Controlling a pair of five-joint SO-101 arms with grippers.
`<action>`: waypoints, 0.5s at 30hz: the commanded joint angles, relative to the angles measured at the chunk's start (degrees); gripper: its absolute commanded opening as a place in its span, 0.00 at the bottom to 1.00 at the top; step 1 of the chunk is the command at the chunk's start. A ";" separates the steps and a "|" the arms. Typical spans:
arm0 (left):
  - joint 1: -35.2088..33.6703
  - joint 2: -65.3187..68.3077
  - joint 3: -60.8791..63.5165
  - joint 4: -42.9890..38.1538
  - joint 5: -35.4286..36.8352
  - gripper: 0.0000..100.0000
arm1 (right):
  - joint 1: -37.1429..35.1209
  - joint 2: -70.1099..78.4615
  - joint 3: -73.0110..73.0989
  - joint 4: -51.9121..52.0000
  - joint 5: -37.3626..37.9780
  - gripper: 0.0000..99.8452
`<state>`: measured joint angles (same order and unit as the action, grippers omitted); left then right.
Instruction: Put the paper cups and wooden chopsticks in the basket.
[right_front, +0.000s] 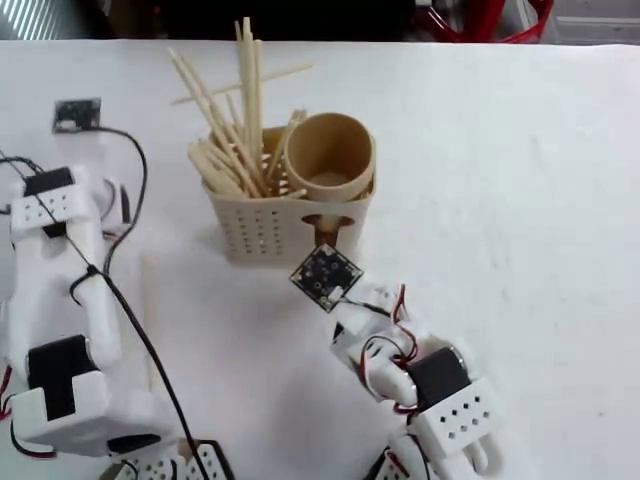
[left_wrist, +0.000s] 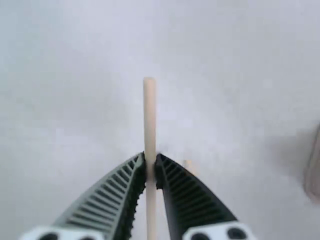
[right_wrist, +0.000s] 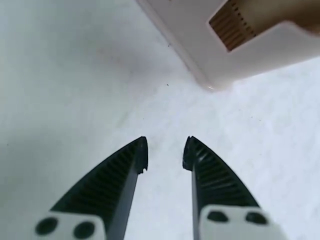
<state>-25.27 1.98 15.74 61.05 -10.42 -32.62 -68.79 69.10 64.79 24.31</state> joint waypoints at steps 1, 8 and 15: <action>-0.31 0.04 -6.42 -1.14 -5.54 0.04 | 0.48 -0.75 0.44 -0.84 0.44 0.13; -2.07 14.46 -6.95 -0.97 -14.51 0.06 | 0.48 -0.75 0.53 -0.92 0.44 0.13; -5.58 19.30 -7.03 -0.97 -19.60 0.16 | 0.48 -0.75 0.53 -0.92 0.44 0.13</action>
<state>-29.23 21.23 11.08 60.35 -28.70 -32.53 -68.79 70.07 64.79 24.40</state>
